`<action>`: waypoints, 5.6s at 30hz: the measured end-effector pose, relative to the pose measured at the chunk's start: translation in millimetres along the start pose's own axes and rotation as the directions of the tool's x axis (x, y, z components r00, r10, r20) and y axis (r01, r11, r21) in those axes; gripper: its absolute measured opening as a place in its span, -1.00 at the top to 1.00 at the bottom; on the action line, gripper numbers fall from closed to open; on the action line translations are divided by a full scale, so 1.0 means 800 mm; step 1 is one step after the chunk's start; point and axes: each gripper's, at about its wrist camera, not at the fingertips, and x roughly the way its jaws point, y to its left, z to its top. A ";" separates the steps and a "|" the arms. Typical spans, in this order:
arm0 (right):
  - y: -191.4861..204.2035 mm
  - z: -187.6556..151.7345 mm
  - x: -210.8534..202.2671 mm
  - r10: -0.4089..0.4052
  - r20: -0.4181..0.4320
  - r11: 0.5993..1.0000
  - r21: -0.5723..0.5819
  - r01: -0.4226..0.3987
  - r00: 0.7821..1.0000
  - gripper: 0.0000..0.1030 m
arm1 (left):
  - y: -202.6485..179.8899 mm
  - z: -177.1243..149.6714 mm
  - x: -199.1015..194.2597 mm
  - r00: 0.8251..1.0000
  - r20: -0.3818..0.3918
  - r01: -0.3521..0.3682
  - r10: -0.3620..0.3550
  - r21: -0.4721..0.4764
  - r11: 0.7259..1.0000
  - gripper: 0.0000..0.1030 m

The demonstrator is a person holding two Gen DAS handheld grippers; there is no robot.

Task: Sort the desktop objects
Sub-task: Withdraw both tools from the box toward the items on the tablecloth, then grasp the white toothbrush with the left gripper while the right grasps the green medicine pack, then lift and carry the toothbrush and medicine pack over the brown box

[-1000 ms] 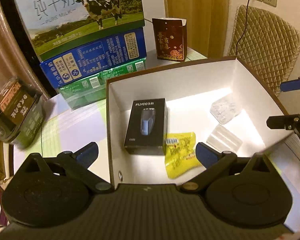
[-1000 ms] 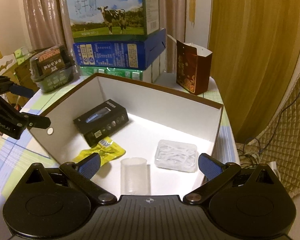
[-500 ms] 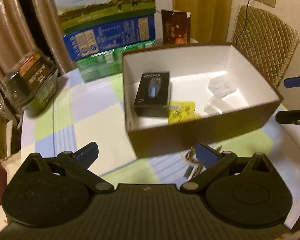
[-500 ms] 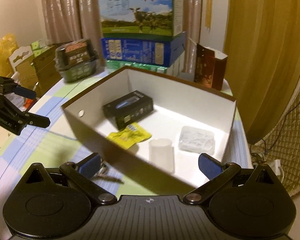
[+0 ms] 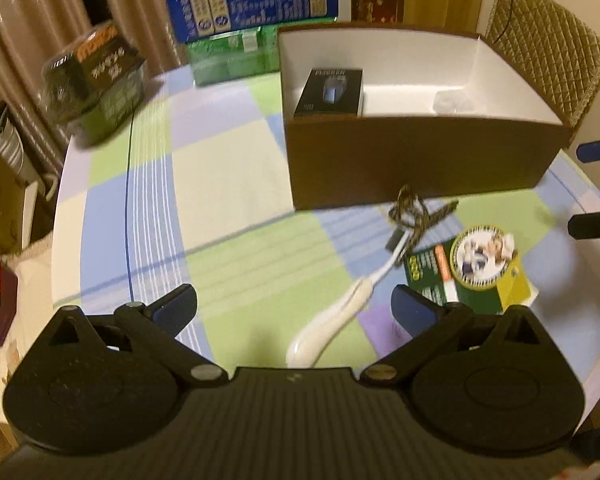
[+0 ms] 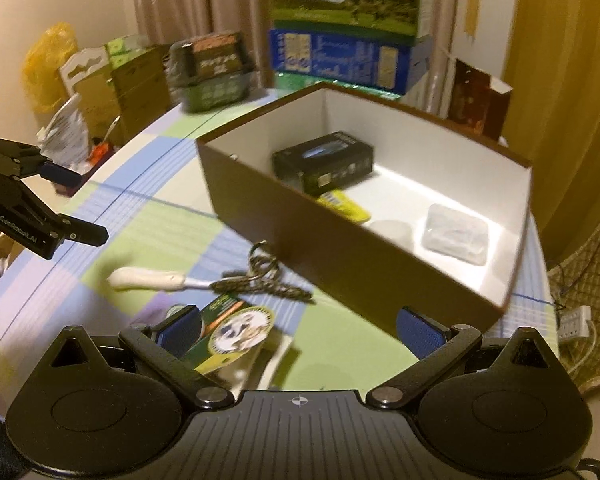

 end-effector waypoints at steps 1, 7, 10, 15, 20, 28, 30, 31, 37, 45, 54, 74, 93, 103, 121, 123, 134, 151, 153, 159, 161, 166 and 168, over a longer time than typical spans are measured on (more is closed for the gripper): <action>0.003 -0.001 0.002 0.007 -0.003 1.000 -0.004 -0.007 1.000 -0.96 | 0.001 -0.005 0.000 1.000 -0.007 0.000 0.000 -0.004 1.000 -0.98; 0.020 -0.001 0.017 0.026 -0.029 0.998 -0.057 -0.028 0.999 -0.96 | 0.012 -0.024 0.004 0.999 -0.040 -0.005 0.003 -0.043 0.999 -0.98; 0.031 -0.001 0.026 0.048 -0.039 0.994 -0.096 -0.052 0.998 -0.96 | 0.017 -0.030 0.006 0.999 -0.048 -0.009 0.006 -0.061 0.998 -0.98; 0.049 -0.004 0.045 0.070 -0.058 0.984 -0.159 -0.078 0.996 -0.96 | 0.026 -0.037 0.011 0.998 -0.066 -0.018 0.012 -0.082 0.996 -0.98; 0.062 -0.007 0.064 0.109 -0.078 0.970 -0.207 -0.123 0.991 -0.95 | 0.035 -0.046 0.019 0.996 -0.088 -0.023 0.013 -0.107 0.994 -0.98; 0.070 -0.010 0.087 0.146 -0.116 0.960 -0.225 -0.169 0.982 -0.59 | 0.037 -0.051 0.037 0.993 -0.116 0.010 -0.022 -0.104 0.995 -0.97; 0.069 -0.011 0.090 0.144 -0.119 0.962 -0.215 -0.168 0.982 -0.59 | 0.032 -0.049 0.045 0.991 -0.123 0.032 -0.043 -0.085 0.996 -0.93; 0.068 -0.011 0.090 0.143 -0.120 0.964 -0.209 -0.166 0.982 -0.59 | 0.028 -0.048 0.050 0.990 -0.128 0.043 -0.052 -0.069 0.997 -0.90; 0.052 -0.015 0.087 0.108 -0.116 0.980 -0.157 -0.126 0.987 -0.59 | 0.000 -0.029 0.079 0.988 -0.125 0.104 -0.091 0.102 0.989 -0.61; 0.024 -0.027 0.071 0.044 -0.100 0.998 -0.047 -0.049 0.994 -0.59 | -0.025 -0.012 0.116 0.978 -0.142 0.197 -0.155 0.358 0.913 -0.28; 0.013 -0.032 0.059 0.015 -0.099 1.000 0.001 -0.015 0.995 -0.59 | -0.013 -0.014 0.126 0.961 -0.170 0.265 -0.219 0.324 0.908 0.62; 0.104 -0.009 0.137 0.167 -0.217 0.897 -0.371 -0.239 0.962 0.06 | 0.078 -0.123 0.049 0.977 -0.213 -0.038 -0.015 -0.247 0.968 0.66; 0.113 -0.016 0.109 0.073 -0.119 0.921 -0.373 -0.112 0.990 0.37 | 0.070 -0.120 0.049 0.982 -0.188 -0.065 0.020 -0.238 0.969 0.60; 0.087 -0.016 0.061 0.025 -0.048 0.975 -0.219 -0.035 0.999 0.37 | 0.065 -0.112 0.043 0.985 -0.170 -0.047 0.009 -0.222 0.974 0.69; 0.048 -0.021 0.004 -0.068 0.024 0.997 -0.036 0.069 0.997 0.37 | 0.024 -0.031 -0.016 0.996 0.045 0.084 -0.080 -0.106 0.991 0.69; 0.045 -0.021 0.000 -0.081 0.030 0.996 -0.029 0.082 0.996 0.37 | 0.018 -0.021 -0.021 0.994 0.066 0.097 -0.091 -0.088 0.991 0.69; 0.024 -0.007 -0.020 -0.130 0.062 0.992 0.009 0.129 0.990 0.37 | -0.014 0.031 -0.019 0.980 0.131 0.156 -0.153 -0.014 0.988 0.69; -0.028 0.061 -0.016 -0.194 0.178 0.981 0.054 0.187 0.965 0.37 | -0.071 0.139 0.007 0.946 0.206 0.237 -0.249 0.085 0.968 0.69; -0.040 0.071 -0.009 -0.196 0.183 0.980 0.065 0.187 0.963 0.37 | -0.075 0.157 0.015 0.943 0.210 0.245 -0.258 0.087 0.966 0.69; -0.073 0.099 0.020 -0.203 0.182 0.978 0.084 0.191 0.962 0.37 | -0.089 0.206 0.050 0.940 0.190 0.272 -0.284 0.089 0.958 0.69; -0.086 0.108 0.031 -0.201 0.176 0.977 0.100 0.186 0.964 0.37 | -0.093 0.220 0.063 0.941 0.179 0.278 -0.289 0.085 0.957 0.69; -0.113 0.125 0.059 -0.214 0.152 0.974 0.103 0.200 0.965 0.37 | -0.102 0.252 0.097 0.944 0.149 0.284 -0.293 0.081 0.955 0.69; -0.122 0.130 0.069 -0.213 0.141 0.974 0.105 0.200 0.967 0.37 | -0.107 0.262 0.112 0.949 0.132 0.279 -0.288 0.079 0.957 0.69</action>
